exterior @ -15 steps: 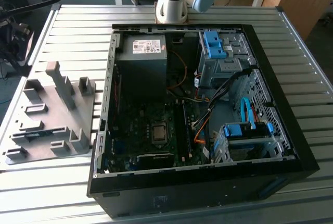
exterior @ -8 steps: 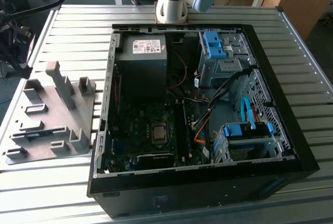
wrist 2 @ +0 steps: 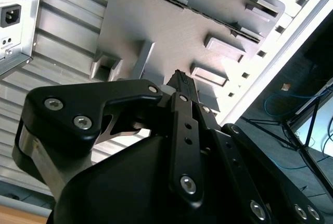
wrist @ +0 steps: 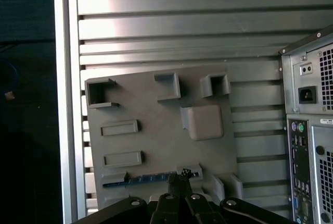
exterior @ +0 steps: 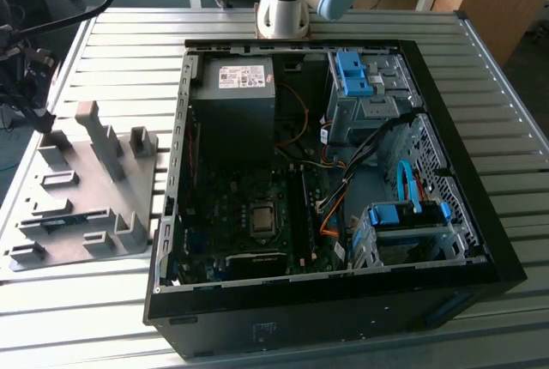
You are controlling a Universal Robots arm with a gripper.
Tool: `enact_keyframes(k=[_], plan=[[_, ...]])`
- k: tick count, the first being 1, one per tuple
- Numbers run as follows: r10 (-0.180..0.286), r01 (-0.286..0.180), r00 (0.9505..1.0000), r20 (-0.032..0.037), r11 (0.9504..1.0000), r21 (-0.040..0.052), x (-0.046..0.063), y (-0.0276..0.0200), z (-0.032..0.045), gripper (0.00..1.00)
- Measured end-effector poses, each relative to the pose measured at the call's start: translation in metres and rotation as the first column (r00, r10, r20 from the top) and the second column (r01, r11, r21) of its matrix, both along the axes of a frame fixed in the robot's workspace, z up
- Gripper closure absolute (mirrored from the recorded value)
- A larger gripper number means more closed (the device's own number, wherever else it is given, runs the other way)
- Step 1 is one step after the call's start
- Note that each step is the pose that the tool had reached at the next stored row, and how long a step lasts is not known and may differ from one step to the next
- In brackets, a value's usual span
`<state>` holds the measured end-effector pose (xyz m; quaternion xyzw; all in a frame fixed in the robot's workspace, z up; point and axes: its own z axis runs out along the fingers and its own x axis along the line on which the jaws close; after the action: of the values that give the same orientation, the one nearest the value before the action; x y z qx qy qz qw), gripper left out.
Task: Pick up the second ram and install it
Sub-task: 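Reach for the second ram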
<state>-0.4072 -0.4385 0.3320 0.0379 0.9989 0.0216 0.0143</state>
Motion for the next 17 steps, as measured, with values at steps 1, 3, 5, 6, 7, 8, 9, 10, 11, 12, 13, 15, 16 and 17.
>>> enact_keyframes(k=[1, 3, 5, 6, 7, 8, 9, 10, 11, 12, 13, 15, 16, 17], plan=[[0.0, 0.0, 1.0, 0.0, 1.0, 0.0, 0.0, -0.0001, -0.0007, 0.9], [0.0, 0.0, 1.0, 0.0, 1.0, 0.0, 0.0, -0.0003, -0.0024, 0.9], [0.0, 0.0, 1.0, 0.0, 1.0, 0.0, 0.0, -0.0005, -0.004, 0.9], [0.0, 0.0, 1.0, 0.0, 1.0, 0.0, 0.0, -0.0005, -0.0048, 0.9], [0.0, 0.0, 1.0, -0.0001, 1.0, 0.0, 0.0, -0.0006, -0.0055, 0.9], [0.0, 0.0, 1.0, -0.0001, 1.0, -0.0001, 0.0, -0.0007, -0.0062, 0.9], [0.0, 0.0, 1.0, -0.0001, 1.0, 0.0, 0.0, -0.0008, -0.0069, 0.9], [0.0, 0.0, 1.0, 0.0, 1.0, 0.0, 0.0, -0.0009, -0.0075, 0.9], [0.0, 0.0, 1.0, -0.0001, 1.0, -0.0001, 0.0, -0.0009, -0.008, 0.9], [0.0, 0.0, 1.0, 0.0, 1.0, 0.0, 0.0, -0.001, -0.0087, 0.9], [0.0, 0.0, 1.0, 0.0, 1.0, 0.0, 0.0, -0.0011, -0.0093, 0.9], [0.0, 0.0, 1.0, 0.0, 1.0, 0.0, 0.0, -0.0012, -0.0106, 0.9], [0.0, 0.0, 1.0, 0.0, 1.0, 0.0, 0.0, -0.0013, -0.0113, 0.9], [0.0, 0.0, 1.0, -0.0001, 1.0, 0.0, 0.0, -0.0014, -0.012, 0.9]])
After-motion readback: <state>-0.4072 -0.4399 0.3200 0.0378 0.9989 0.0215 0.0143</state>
